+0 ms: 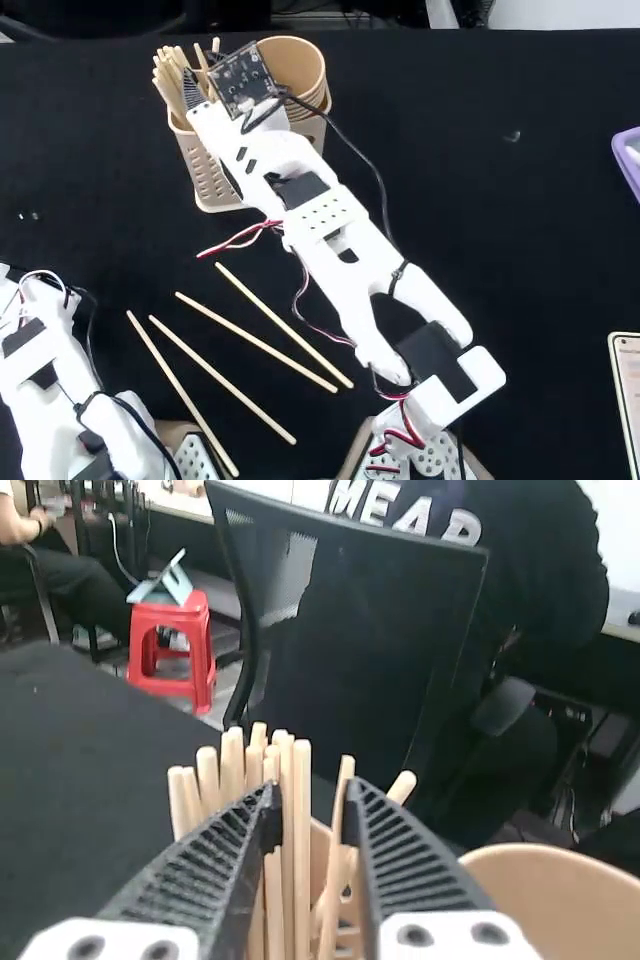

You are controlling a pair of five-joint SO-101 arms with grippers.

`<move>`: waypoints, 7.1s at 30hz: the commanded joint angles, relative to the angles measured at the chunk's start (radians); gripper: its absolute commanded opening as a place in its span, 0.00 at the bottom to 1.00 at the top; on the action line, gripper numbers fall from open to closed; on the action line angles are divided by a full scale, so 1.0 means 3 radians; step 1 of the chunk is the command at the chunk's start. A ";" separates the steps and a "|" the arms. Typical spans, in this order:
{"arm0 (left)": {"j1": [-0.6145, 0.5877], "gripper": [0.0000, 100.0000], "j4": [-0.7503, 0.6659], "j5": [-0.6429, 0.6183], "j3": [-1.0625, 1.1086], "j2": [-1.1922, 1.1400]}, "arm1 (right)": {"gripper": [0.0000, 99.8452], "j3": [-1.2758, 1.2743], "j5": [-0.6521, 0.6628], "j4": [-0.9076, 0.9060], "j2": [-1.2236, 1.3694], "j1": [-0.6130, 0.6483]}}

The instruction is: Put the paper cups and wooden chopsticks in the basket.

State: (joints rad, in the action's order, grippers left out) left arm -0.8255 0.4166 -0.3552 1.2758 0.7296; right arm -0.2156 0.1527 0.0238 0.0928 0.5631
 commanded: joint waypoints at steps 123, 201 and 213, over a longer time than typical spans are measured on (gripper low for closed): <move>0.0141 0.11 0.0015 0.0026 -0.0033 0.0077 | 0.01 -0.1297 0.0256 0.1366 -0.1706 0.0153; -0.1250 0.11 -0.0010 -0.0593 -0.0386 0.0036 | 0.19 -0.2862 -0.1350 -0.0015 -0.1056 0.2230; -0.1235 0.11 -0.0010 -0.0593 -0.0386 0.0036 | 0.19 -0.2125 -0.1345 -0.0951 -0.0565 0.2235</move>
State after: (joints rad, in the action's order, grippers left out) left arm -1.1891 0.4166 -0.5240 1.2313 0.7296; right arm -0.9429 -0.2478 -0.2171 -0.0959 1.2244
